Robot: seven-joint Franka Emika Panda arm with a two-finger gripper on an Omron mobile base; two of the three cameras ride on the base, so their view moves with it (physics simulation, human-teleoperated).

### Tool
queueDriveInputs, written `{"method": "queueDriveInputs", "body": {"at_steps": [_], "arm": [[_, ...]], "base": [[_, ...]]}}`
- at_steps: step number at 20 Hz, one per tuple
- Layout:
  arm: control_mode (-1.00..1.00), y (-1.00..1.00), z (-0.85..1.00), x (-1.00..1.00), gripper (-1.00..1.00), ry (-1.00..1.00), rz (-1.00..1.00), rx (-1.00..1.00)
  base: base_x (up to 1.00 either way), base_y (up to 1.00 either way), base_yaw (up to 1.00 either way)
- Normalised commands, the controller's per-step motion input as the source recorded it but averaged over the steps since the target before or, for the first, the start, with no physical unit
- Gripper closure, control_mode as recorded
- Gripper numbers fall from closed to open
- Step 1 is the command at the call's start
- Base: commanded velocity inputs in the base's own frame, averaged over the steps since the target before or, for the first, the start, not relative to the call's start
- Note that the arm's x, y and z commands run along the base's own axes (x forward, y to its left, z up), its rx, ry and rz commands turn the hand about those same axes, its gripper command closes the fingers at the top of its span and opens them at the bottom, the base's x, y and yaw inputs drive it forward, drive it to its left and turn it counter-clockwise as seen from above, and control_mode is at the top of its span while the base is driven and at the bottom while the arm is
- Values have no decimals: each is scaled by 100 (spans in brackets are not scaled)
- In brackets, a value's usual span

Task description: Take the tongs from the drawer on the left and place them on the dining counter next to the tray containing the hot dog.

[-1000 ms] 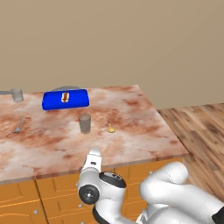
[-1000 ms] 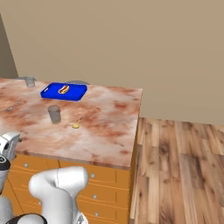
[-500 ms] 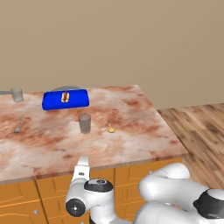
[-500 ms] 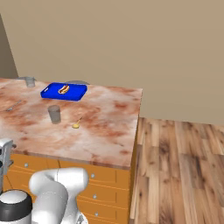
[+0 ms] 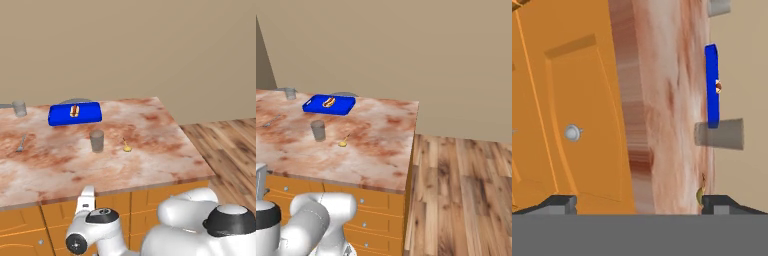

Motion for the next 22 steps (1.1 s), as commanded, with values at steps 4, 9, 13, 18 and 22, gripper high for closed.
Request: {"method": "queueDriveInputs", "body": {"at_steps": [4,9,13,18,22], "arm": [[-100,0,-24,0,-100,0,0,0],[-100,0,-34,0,-100,-4,0,0],[-100,0,-31,0,-100,-7,0,0],[-100,0,-23,0,-100,-3,0,0],[-100,0,-11,0,-100,0,0,0]], "base": [[0,0,0],[0,0,0],[0,0,0],[0,0,0],[0,0,0]]}}
